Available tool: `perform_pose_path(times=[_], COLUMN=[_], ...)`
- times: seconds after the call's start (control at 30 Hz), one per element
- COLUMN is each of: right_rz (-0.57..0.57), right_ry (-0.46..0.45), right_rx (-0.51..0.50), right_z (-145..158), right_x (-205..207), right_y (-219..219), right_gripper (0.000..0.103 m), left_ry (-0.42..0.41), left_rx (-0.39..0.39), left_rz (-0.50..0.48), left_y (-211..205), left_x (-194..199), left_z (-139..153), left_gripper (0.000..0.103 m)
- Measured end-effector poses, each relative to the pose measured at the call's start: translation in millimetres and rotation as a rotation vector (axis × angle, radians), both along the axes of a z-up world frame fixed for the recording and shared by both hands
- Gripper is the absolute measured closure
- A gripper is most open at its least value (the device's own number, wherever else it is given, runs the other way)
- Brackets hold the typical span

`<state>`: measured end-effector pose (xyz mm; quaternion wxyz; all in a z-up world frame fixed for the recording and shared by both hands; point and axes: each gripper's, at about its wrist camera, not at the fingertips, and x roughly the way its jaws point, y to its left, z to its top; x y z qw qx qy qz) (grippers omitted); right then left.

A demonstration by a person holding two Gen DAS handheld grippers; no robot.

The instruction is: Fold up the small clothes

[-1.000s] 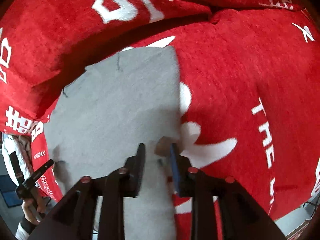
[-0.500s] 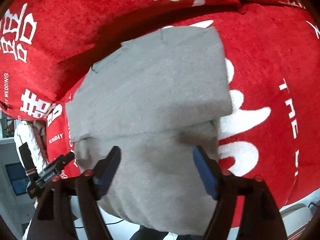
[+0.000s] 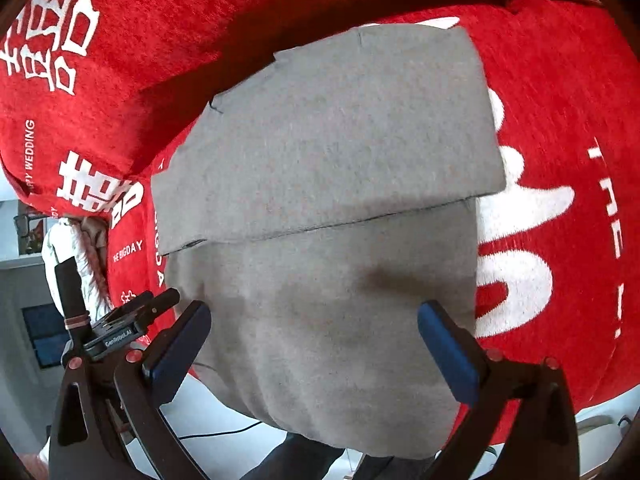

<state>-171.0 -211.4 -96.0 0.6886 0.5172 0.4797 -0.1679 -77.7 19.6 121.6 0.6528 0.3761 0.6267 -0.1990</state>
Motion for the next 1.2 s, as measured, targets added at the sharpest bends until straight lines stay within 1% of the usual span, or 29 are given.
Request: perform_pose_path(times=[0.07, 0.17, 0.23, 0.33, 0.43, 0.5, 0.63, 0.83, 0.9, 1.0, 1.07, 1.2], right_rz=[-0.037, -0.115, -0.15, -0.169, -0.176, -0.178, -0.135, -0.042, -0.026, -0.006, 0.015, 0.053], right_ry=[-0.014, -0.062, -0.073, -0.07, -0.059, -0.082, -0.109, -0.126, -0.122, -0.114, -0.107, -0.105], right_rx=[0.01, 0.009, 0.013, 0.048, 0.065, 0.107, 0.178, 0.215, 0.222, 0.238, 0.239, 0.247], right_z=[-2, -2, -1, -3, -5, -7, -12, -15, -18, -25, -28, -33], right_x=[-5, -17, -23, -31, -37, -40, -39, -38, -41, -46, -50, -60], right_y=[-2, -8, -12, -21, -27, -30, -32, -31, -29, -21, -13, 11], right_gripper=[0.0, 0.0, 0.0, 0.0, 0.0, 0.0, 0.0, 0.0, 0.0, 0.0, 0.0, 0.0], left_ry=[-0.001, -0.003, -0.008, -0.017, -0.054, -0.066, -0.105, -0.071, -0.061, -0.056, -0.053, -0.026], left_rx=[0.011, 0.023, 0.032, 0.04, 0.066, 0.069, 0.083, 0.08, 0.074, 0.083, 0.085, 0.089], left_rz=[-0.006, -0.006, -0.017, -0.033, -0.061, -0.073, -0.066, 0.031, 0.063, 0.075, 0.078, 0.119], left_y=[-3, -6, -9, -14, -20, -25, -26, -8, 3, 20, 34, 72], left_x=[-3, -5, -7, -10, -19, -24, -33, -46, -52, -62, -67, -74], left_z=[-2, -3, -4, -4, -2, 2, 9, 7, 6, 5, 8, 12], left_gripper=[0.001, 0.001, 0.001, 0.001, 0.001, 0.001, 0.001, 0.001, 0.001, 0.001, 0.001, 0.001])
